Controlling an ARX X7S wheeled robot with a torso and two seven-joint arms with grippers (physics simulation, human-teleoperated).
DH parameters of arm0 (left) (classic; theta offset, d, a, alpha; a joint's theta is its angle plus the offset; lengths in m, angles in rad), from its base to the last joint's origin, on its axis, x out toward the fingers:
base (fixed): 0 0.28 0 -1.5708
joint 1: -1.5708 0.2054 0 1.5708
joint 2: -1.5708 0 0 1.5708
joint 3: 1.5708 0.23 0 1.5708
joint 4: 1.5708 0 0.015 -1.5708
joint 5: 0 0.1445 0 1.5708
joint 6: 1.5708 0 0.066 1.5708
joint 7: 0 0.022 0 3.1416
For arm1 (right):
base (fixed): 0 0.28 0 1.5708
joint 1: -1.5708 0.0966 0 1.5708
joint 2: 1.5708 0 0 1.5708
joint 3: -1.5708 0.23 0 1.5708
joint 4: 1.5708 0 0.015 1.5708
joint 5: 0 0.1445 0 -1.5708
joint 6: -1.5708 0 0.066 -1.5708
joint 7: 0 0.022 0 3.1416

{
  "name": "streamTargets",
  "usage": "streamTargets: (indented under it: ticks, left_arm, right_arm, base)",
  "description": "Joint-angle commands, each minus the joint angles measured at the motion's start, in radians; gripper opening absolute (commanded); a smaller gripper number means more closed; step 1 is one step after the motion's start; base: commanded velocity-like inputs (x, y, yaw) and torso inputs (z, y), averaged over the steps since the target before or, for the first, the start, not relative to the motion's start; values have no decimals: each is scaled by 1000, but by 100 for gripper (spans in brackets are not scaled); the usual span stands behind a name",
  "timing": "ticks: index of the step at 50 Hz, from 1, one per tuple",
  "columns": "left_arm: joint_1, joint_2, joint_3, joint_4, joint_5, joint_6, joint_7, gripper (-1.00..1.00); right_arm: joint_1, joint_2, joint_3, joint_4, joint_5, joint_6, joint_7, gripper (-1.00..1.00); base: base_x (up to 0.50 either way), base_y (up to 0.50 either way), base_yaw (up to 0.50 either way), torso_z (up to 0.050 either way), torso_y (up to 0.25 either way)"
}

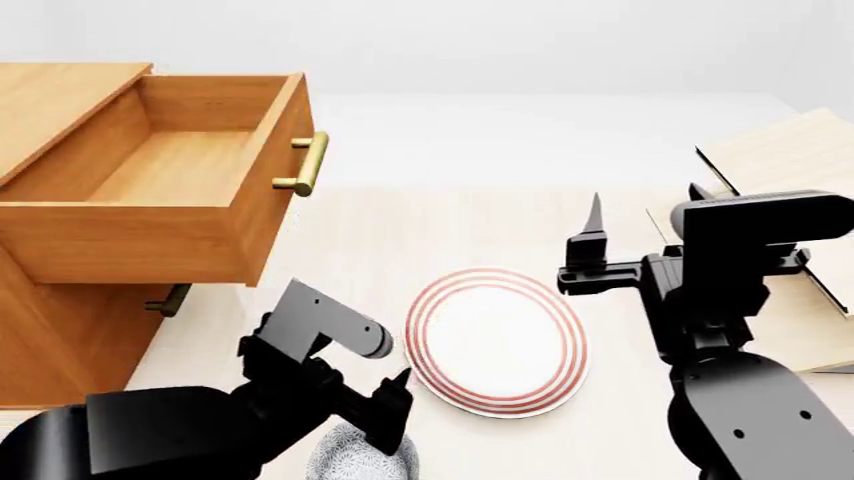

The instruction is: Open the top drawer of the cabinet and put the bowl in it.

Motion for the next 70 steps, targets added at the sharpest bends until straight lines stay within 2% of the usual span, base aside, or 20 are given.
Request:
streamTargets:
  ticks: [1, 26, 35, 52, 70]
  left_arm:
    - [52, -37, 14, -31, 48, 45, 43, 100]
    - [134, -113, -40, 18, -66, -6, -33, 100]
    - [168, -130, -17, -12, -32, 6, -20, 100]
    - [146, -114, 24, -173, 23, 27, 29, 100]
    - [120, -84, 75, -237, 59, 41, 58, 100]
  right_arm:
    - [1, 0, -9, 15, -2, -10, 2, 100]
    - [3, 0, -21, 30, 0, -19, 8, 100]
    - [-2, 0, -22, 34, 3, -28, 8, 100]
    - [6, 2, -25, 36, 8, -25, 11, 100]
    - [0, 5, -27, 44, 10, -36, 15, 100]
  base:
    - [0, 0, 0, 0, 0]
    - [0, 0, 0, 0, 0]
    - [0, 0, 0, 0, 0]
    - [0, 0, 0, 0, 0]
    - [0, 0, 0, 0, 0]
